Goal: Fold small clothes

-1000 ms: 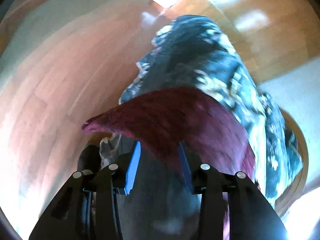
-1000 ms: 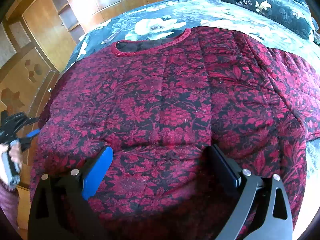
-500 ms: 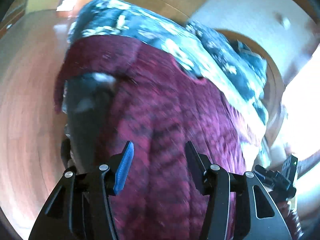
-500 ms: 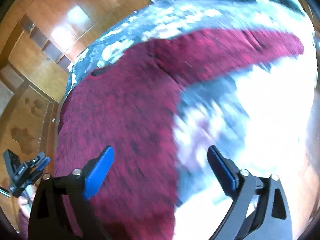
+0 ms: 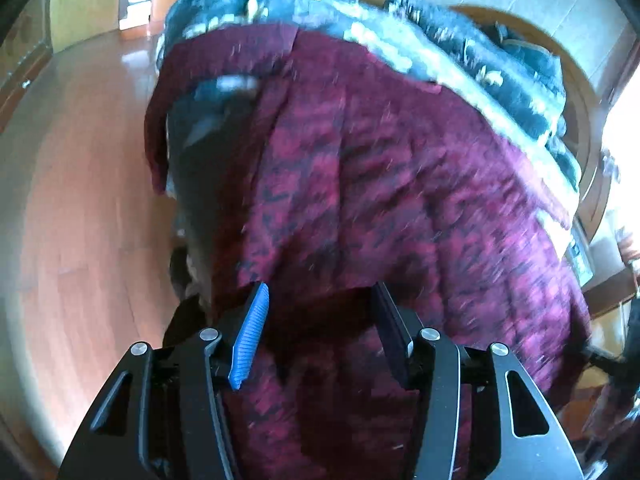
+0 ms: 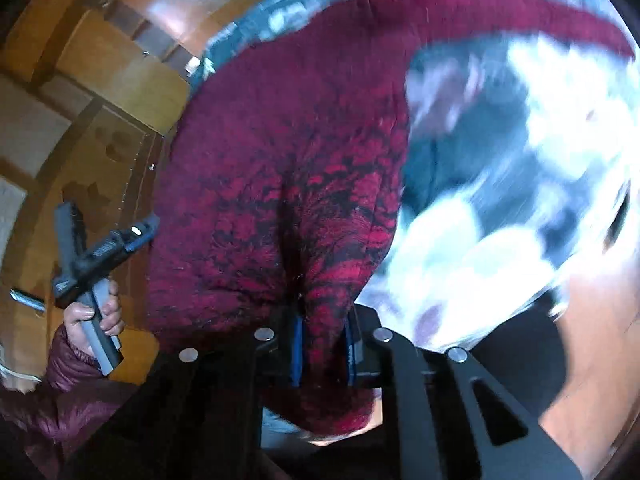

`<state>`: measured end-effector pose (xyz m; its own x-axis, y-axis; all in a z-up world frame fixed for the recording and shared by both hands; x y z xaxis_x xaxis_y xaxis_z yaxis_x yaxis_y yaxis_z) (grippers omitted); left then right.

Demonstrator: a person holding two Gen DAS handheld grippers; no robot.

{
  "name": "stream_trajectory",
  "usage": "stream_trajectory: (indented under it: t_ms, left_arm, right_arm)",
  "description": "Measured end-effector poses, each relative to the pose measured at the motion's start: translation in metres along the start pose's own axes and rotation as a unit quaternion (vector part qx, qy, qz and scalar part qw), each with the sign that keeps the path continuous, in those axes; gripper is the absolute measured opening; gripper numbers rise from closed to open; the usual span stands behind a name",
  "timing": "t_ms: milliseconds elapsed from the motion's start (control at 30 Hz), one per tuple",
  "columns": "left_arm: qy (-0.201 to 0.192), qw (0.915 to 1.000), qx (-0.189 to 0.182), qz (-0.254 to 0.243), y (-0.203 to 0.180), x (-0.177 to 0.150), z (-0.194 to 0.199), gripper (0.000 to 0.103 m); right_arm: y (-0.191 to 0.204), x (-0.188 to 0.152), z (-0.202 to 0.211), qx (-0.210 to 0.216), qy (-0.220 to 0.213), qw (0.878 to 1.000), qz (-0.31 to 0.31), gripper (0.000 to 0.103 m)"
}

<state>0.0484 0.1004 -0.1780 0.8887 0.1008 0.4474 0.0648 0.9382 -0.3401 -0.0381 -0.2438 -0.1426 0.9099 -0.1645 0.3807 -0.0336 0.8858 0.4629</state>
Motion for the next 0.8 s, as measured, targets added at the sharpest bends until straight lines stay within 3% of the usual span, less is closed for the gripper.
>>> stream_trajectory:
  t_ms: [100,167,267,333,400,467,600,700,800]
  left_arm:
    - [-0.005,1.0000,0.005,0.006,0.002,-0.002,0.000,0.052]
    - [-0.003,0.9999,0.015,0.004,0.000,0.001,0.002,0.052]
    - [-0.018,0.9993,0.030,-0.014,-0.009,0.009,0.011,0.052]
    - [-0.033,0.9988,0.023,-0.027,-0.020,0.017,0.018,0.052]
    - [-0.047,0.9977,0.011,-0.047,-0.035,0.022,0.021,0.062]
    - [-0.055,0.9959,0.006,-0.072,-0.053,0.027,0.019,0.068]
    - [-0.033,0.9935,-0.001,-0.109,-0.084,0.032,-0.002,0.068]
    - [-0.019,0.9915,0.004,-0.129,-0.098,0.033,-0.016,0.071]
    - [-0.012,0.9916,0.008,-0.128,-0.099,0.034,-0.025,0.077]
  right_arm:
    - [-0.012,-0.016,-0.032,-0.028,0.047,0.998,-0.004,0.014]
    - [-0.011,-0.017,-0.046,-0.031,0.053,0.998,-0.007,0.014]
    - [-0.014,-0.007,-0.040,0.000,0.056,0.998,-0.019,0.028]
    - [-0.028,0.003,-0.021,0.013,0.033,0.999,-0.031,0.046]
    - [-0.048,0.022,0.005,0.031,-0.017,0.997,-0.067,0.053]
    - [-0.078,0.049,0.027,0.037,-0.071,0.990,-0.119,0.054]
    - [-0.153,0.097,0.045,0.024,-0.160,0.958,-0.237,0.054]
    - [-0.216,0.125,0.047,0.019,-0.208,0.917,-0.341,0.053]
    - [-0.257,0.146,0.046,-0.001,-0.241,0.884,-0.400,0.053]
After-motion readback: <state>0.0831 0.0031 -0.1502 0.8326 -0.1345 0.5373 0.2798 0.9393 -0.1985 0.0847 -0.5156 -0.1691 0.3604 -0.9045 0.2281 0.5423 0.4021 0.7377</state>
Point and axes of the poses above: each gripper's, at about its wrist camera, not at the fingertips, and z roughly against the way its jaws point, y to its left, x to its top, the point moved 3 cm from there along -z, roughly the way its jaws point, and after that the axes turned 2 degrees about z, right-handed, at the moved point
